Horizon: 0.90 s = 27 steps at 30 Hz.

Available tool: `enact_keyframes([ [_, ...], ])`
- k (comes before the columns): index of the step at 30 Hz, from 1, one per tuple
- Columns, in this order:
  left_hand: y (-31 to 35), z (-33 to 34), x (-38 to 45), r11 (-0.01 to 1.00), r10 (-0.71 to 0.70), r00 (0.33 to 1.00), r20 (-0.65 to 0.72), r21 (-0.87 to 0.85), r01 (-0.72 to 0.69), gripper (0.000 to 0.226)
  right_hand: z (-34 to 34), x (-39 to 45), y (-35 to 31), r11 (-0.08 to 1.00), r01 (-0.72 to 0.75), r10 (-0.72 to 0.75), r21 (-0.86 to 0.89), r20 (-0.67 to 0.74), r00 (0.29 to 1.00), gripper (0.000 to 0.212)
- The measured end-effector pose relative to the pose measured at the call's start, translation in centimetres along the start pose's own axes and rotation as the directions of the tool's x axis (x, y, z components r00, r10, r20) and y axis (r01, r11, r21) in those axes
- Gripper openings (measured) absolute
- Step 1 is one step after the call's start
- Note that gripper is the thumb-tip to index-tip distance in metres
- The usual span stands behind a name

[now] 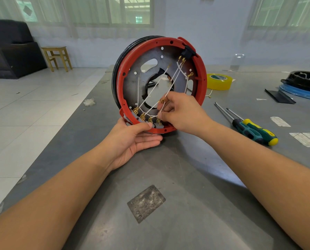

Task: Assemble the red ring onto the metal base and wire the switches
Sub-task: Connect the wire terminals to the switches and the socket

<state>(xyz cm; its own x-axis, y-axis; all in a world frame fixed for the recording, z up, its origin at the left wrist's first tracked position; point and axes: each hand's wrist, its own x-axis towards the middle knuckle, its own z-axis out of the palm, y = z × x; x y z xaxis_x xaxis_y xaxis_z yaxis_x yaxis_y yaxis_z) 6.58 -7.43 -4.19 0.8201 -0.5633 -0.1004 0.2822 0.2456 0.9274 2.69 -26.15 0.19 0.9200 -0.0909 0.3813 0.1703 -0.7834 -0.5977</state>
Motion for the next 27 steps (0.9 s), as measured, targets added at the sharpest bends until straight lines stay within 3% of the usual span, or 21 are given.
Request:
enact_keyframes([
  [6, -0.12, -0.10, 0.06, 1.000, 0.003, 1.000, -0.003, 0.001, -0.003, 0.018, -0.13, 0.00, -0.10, 0.999, 0.015, -0.015, -0.037, 0.017, 1.000, 0.013],
  [22, -0.22, -0.50, 0.20, 0.998, -0.002, 1.000, -0.008, -0.058, 0.002, 0.020, 0.32, -0.20, -0.16, 0.982, 0.118, -0.113, -0.149, 0.041, 0.993, 0.014],
  [27, -0.30, -0.38, 0.26, 0.999, -0.005, 1.000, -0.005, -0.048, 0.004, 0.017, 0.49, -0.76, -0.08, 0.983, 0.132, -0.137, -0.130, -0.031, 0.990, 0.040],
])
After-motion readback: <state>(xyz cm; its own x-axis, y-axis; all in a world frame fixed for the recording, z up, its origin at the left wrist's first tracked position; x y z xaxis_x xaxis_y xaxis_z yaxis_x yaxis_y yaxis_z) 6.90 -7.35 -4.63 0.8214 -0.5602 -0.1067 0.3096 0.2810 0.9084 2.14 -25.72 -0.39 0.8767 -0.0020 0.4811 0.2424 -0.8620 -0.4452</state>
